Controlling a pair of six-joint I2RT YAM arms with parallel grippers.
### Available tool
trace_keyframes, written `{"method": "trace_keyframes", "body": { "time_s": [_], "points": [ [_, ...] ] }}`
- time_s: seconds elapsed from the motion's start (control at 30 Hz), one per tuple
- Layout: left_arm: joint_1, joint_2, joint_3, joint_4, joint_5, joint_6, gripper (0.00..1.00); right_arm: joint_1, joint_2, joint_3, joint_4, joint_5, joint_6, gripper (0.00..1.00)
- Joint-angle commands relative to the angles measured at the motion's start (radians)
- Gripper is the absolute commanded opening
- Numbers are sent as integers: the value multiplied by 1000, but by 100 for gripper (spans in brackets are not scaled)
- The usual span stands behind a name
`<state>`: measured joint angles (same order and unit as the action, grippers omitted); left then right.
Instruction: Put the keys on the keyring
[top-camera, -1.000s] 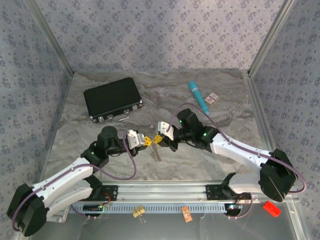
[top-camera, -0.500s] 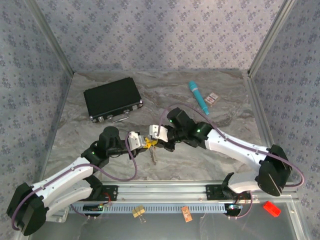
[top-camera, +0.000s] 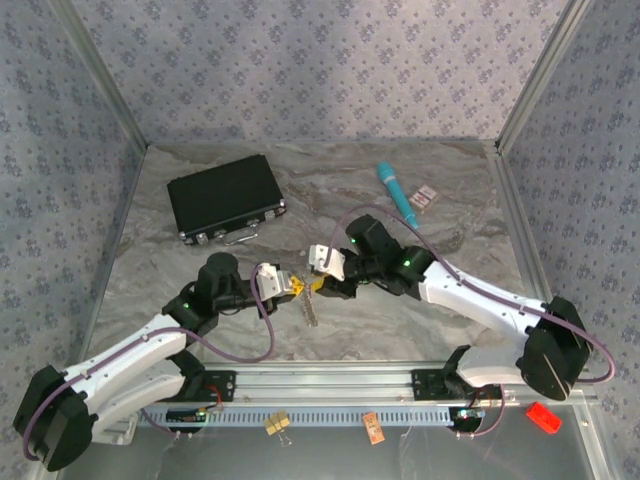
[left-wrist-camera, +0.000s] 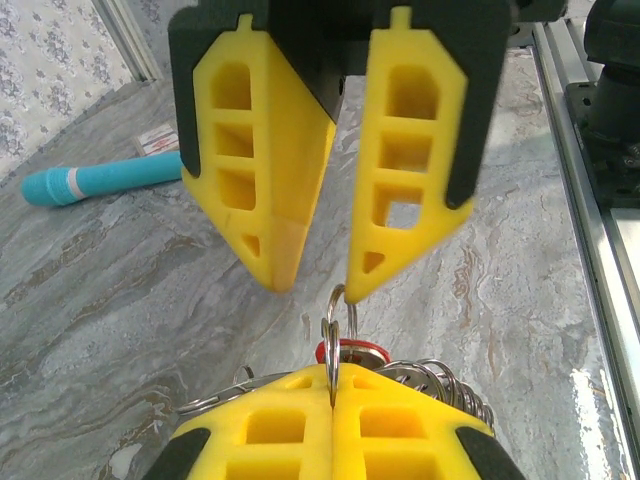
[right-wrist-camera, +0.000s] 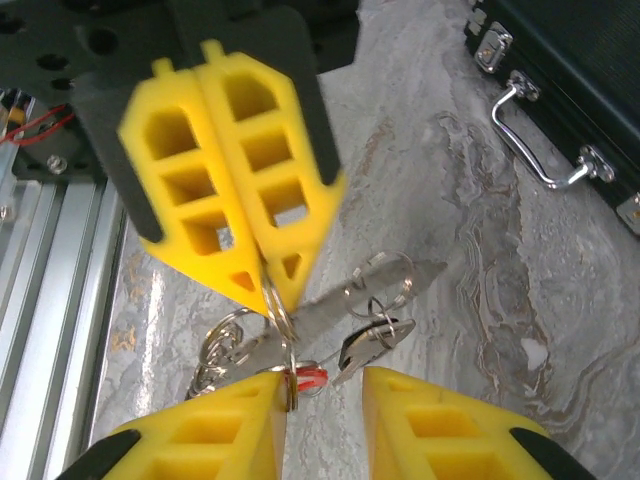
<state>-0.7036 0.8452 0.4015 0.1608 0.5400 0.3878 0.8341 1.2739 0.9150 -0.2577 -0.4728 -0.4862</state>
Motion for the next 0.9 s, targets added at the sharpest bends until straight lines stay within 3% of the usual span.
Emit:
{"method": "trace_keyframes", "body": {
  "time_s": [0.0, 0.37, 0.6, 0.73, 0.87],
  "points": [
    [-8, -15, 8, 60, 36, -1, 0, 0, -24, -39, 98, -69, 98, 26],
    [-10, -31, 3, 56, 37, 8, 0, -2, -5, -46, 85, -38, 108, 3],
    [-10, -24, 4, 69, 56, 14, 0, 7, 48, -19, 66, -10, 124, 4],
    [-9, -20, 5, 74, 63, 17, 0, 7, 62, -8, 64, 5, 132, 11],
    [-10, -20, 3, 78, 67, 19, 0, 6, 65, -3, 62, 4, 132, 12]
  ]
}}
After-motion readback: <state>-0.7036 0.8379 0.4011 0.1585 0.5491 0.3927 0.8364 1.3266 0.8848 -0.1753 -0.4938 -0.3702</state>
